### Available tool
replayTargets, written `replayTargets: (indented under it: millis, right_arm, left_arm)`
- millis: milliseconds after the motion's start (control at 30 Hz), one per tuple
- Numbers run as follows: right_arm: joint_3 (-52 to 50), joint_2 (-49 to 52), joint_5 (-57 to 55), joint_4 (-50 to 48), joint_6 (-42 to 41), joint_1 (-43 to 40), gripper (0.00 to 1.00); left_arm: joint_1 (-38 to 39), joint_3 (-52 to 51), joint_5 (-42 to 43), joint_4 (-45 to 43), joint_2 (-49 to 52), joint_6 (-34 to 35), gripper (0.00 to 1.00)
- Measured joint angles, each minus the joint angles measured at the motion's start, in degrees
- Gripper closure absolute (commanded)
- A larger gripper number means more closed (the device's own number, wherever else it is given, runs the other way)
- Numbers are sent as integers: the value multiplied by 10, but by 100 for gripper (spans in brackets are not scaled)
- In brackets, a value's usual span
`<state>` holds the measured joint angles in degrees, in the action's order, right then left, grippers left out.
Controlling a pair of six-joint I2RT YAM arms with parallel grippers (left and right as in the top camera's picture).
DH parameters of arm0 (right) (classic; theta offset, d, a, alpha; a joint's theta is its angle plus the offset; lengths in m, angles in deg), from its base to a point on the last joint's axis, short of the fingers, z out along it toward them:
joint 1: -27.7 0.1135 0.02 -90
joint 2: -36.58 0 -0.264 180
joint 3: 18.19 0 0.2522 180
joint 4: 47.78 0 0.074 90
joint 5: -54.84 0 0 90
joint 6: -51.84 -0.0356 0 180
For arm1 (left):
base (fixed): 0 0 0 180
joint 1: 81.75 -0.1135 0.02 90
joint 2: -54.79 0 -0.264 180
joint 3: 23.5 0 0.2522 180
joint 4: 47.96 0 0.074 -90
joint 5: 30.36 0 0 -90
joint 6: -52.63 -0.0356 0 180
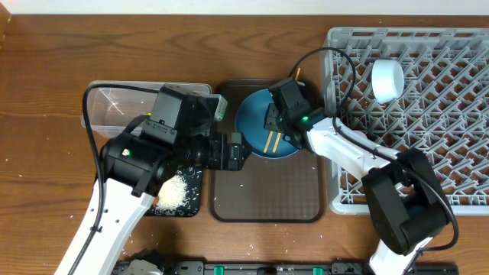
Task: Sort waste into correct bins and load items into the dishwasher rack
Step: 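Lower the right gripper around the wooden chopsticks and close, then lift the chopsticks off the blue plate with the right gripper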
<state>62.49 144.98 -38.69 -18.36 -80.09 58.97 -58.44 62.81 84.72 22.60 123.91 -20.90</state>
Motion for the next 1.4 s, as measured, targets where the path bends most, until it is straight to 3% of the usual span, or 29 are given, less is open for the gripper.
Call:
replayTargets:
  millis: [200, 367, 767, 867, 1067, 1400]
  right_arm:
    - [0, 21, -1, -7, 0, 0, 70]
    - [0, 28, -2, -12, -2, 0, 83]
    - [0, 17, 0, -12, 5, 0, 92]
    - [0, -15, 0, 3, 13, 0, 99]
    - [0, -134, 1, 64, 43, -2, 99]
    - [0, -287, -28, 262, 233, -34, 99]
  left_arm:
    - [0, 0, 0, 0, 0, 0, 4]
    - [0, 0, 0, 0, 0, 0, 4]
    - [0, 0, 0, 0, 0, 0, 4]
    - [0, 0, 0, 0, 0, 0, 4]
    - [0, 0, 0, 0, 0, 0, 4]
    - [0, 0, 0, 0, 0, 0, 4]
